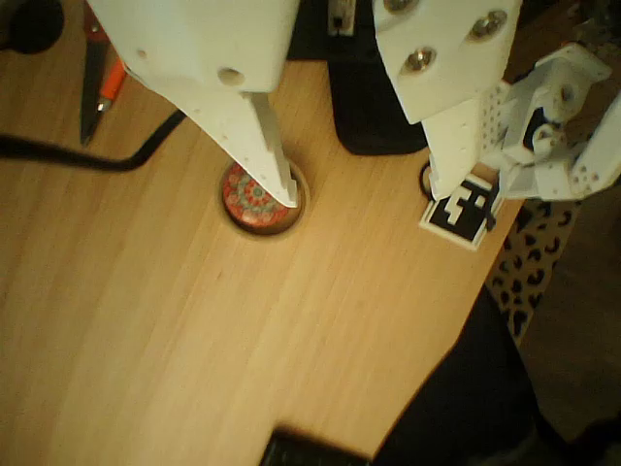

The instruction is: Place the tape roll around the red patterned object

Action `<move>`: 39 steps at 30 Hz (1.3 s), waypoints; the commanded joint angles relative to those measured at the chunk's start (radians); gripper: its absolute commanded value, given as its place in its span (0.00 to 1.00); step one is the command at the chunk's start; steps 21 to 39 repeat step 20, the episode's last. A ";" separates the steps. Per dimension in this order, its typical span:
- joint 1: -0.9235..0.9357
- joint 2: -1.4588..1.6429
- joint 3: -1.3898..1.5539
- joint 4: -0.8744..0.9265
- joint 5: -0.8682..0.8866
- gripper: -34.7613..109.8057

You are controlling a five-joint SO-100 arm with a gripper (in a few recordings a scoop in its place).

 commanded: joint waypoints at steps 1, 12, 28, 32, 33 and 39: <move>-0.034 0.044 0.046 0.005 0.026 0.49; -0.035 0.023 0.018 0.005 0.044 0.49; -0.032 0.017 0.006 0.005 0.049 0.48; -0.032 0.017 0.006 0.005 0.049 0.48; -0.032 0.017 0.006 0.005 0.049 0.48; -0.032 0.017 0.006 0.005 0.049 0.48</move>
